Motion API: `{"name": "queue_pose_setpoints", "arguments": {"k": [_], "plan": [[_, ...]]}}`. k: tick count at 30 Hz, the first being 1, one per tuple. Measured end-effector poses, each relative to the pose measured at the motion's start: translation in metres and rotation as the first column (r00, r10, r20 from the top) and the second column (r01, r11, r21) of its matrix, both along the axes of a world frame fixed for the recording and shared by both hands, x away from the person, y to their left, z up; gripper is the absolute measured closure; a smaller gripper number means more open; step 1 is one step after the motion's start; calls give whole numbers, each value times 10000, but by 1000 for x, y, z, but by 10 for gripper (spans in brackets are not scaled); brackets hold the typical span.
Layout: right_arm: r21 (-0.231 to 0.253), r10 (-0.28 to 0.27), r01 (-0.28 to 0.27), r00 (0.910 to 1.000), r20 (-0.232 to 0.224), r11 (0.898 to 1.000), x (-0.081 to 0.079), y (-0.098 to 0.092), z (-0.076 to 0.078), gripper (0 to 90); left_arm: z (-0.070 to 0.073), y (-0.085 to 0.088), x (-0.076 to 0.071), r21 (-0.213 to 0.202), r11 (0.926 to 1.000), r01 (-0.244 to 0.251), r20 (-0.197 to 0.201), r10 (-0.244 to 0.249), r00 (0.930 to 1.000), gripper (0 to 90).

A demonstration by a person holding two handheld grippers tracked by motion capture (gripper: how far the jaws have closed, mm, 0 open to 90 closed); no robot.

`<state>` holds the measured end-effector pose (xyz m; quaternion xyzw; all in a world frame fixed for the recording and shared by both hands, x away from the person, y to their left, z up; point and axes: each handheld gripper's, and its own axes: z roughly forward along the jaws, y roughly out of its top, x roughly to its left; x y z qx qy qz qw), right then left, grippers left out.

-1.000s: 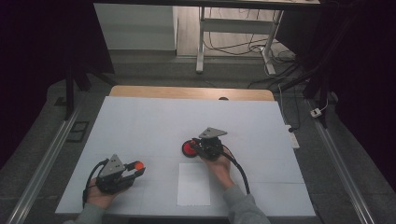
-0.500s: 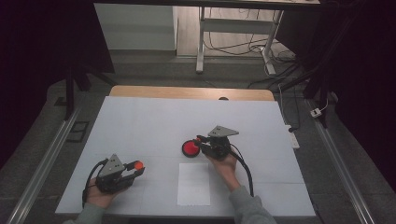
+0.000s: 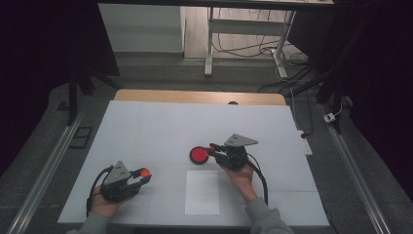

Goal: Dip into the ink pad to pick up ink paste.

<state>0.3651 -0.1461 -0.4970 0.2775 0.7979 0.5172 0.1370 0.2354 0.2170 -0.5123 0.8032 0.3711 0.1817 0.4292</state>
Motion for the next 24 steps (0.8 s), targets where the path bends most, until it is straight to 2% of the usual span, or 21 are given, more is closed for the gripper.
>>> {"name": "queue_pose_setpoints", "arguments": {"k": [13, 24], "plan": [[460, 107, -112, 9999, 109, 9989, -11, -14, 7, 726, -1, 1, 0, -20, 10000, -22, -31, 22, 10000, 653], [536, 262, -275, 9994, 242, 9982, -16, -18, 15, 726, -1, 1, 0, -49, 10000, -23, -22, 23, 10000, 653]]}}
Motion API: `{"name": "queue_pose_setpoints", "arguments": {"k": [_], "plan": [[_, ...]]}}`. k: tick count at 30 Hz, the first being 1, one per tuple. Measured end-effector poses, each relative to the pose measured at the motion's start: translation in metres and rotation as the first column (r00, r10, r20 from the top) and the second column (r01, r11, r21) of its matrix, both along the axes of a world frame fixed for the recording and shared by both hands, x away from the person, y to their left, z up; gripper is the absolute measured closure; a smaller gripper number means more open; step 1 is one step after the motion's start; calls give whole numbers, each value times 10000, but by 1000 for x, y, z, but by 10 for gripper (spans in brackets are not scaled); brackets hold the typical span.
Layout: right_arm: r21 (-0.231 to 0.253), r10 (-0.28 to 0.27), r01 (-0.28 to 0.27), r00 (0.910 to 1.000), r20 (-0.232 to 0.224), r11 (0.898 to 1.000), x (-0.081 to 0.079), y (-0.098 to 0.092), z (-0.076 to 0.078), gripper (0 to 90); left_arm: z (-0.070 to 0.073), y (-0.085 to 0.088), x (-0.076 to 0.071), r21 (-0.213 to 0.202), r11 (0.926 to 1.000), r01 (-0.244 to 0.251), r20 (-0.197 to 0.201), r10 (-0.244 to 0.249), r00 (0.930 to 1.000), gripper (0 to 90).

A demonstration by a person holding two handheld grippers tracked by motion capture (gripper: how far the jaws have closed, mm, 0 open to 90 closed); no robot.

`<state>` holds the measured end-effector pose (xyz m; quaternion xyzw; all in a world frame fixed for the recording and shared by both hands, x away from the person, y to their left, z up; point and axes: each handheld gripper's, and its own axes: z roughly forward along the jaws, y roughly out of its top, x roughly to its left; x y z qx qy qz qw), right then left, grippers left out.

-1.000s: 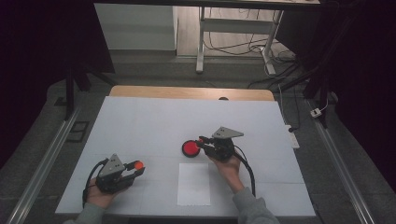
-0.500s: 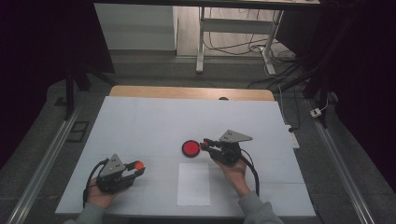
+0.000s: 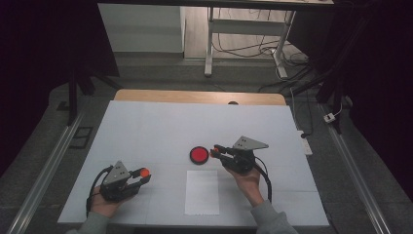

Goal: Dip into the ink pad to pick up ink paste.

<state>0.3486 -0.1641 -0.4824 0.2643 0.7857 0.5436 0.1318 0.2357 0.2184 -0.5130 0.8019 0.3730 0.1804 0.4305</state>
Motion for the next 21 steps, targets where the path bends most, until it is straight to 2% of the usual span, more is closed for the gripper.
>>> {"name": "queue_pose_setpoints", "arguments": {"k": [21], "plan": [[-158, 600, -601, 9982, -37, 9981, -14, -11, 8, 725, 0, 2, 0, -82, 10000, -54, 21, 54, 10000, 653]]}}
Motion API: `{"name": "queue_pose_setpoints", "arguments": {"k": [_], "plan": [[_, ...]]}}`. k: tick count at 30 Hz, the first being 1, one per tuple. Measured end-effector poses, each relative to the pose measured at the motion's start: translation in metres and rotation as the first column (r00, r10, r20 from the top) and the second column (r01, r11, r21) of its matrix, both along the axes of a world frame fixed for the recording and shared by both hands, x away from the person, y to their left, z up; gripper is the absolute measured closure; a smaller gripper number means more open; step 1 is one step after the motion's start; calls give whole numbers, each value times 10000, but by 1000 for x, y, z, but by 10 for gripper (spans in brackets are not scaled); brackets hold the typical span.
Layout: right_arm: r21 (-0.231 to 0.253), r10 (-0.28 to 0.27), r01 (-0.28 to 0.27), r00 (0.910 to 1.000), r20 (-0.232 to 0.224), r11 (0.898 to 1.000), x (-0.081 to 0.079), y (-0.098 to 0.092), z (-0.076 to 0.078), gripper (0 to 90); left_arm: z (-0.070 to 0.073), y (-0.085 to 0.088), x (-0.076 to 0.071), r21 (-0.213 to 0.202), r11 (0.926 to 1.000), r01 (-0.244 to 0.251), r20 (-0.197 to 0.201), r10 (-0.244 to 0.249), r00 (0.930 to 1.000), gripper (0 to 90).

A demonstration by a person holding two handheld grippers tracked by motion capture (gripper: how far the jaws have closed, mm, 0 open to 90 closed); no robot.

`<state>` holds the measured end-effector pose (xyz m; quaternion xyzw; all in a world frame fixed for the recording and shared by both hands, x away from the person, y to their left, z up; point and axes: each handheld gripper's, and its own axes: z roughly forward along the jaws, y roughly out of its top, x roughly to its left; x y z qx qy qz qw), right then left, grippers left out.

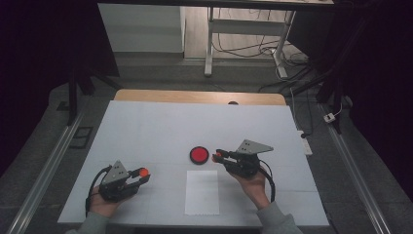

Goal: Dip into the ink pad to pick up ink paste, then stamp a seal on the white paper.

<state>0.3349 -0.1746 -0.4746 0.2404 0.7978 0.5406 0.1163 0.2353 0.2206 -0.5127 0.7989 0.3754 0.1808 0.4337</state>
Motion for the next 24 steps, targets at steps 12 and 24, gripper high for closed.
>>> {"name": "queue_pose_setpoints", "arguments": {"k": [12, 24], "plan": [[-273, 339, -341, 9994, -77, 9990, -7, -2, -1, 725, 0, 1, -1, 3, 10000, -40, 9, 40, 10000, 653], [-230, 609, -612, 9981, -105, 9979, -12, 1, 1, 725, 0, 6, 1, -275, 9996, -55, -43, 54, 10000, 653]]}}
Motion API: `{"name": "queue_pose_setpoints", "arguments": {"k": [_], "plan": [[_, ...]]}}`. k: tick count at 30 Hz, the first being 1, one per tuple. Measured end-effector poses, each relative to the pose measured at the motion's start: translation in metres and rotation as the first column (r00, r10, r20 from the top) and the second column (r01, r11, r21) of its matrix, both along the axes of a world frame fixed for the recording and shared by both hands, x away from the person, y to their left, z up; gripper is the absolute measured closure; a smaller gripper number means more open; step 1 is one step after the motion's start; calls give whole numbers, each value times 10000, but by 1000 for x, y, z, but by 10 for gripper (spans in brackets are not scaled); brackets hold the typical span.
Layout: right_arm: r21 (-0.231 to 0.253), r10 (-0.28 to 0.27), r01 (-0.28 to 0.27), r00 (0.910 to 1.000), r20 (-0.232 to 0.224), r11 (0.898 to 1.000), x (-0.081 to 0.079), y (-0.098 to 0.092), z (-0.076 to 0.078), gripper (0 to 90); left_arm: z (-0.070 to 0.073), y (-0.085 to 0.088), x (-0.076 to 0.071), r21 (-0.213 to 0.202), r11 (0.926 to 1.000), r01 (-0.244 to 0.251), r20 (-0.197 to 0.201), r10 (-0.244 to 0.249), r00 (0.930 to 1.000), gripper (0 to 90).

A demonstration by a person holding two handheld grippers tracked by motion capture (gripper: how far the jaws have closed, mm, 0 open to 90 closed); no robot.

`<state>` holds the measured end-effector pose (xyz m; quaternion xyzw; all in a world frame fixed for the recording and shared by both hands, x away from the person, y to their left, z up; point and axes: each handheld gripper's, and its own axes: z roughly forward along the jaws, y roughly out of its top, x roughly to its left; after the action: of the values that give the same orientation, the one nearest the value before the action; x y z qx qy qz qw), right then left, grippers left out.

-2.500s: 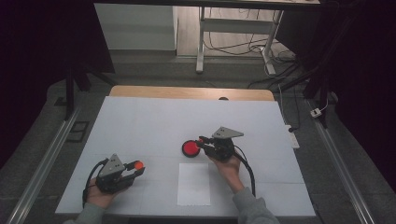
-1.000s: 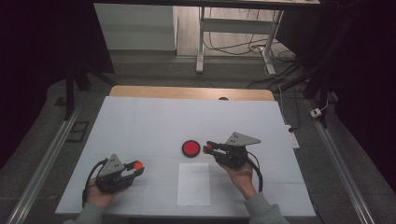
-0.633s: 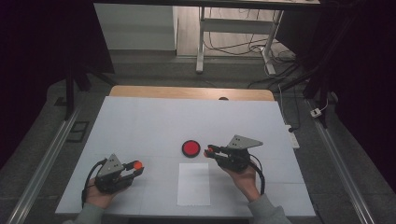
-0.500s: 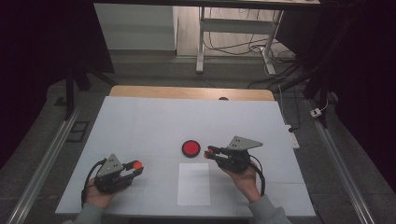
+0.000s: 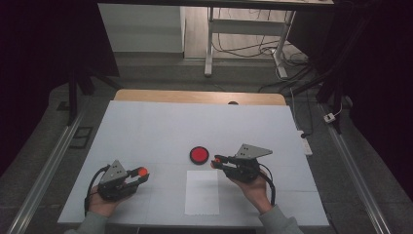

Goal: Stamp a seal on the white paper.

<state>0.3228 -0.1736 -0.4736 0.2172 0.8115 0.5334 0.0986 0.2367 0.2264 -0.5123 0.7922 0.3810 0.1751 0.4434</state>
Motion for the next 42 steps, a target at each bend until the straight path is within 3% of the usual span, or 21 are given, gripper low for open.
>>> {"name": "queue_pose_setpoints", "arguments": {"k": [12, 28, 42], "plan": [[-165, 305, -307, 9995, -100, 9994, 0, 7, -1, 725, 6, 6, -3, -325, 9995, 11, 134, -7, 9999, 653], [-820, 689, -706, 9974, -229, 9941, -22, 23, -13, 725, 4, 4, -4, -242, 9997, 16, 101, -14, 9999, 653], [-1082, 751, -792, 9963, -421, 9910, -22, 26, -25, 725, 3, 5, -5, -235, 9997, -25, 78, 27, 10000, 653]]}}
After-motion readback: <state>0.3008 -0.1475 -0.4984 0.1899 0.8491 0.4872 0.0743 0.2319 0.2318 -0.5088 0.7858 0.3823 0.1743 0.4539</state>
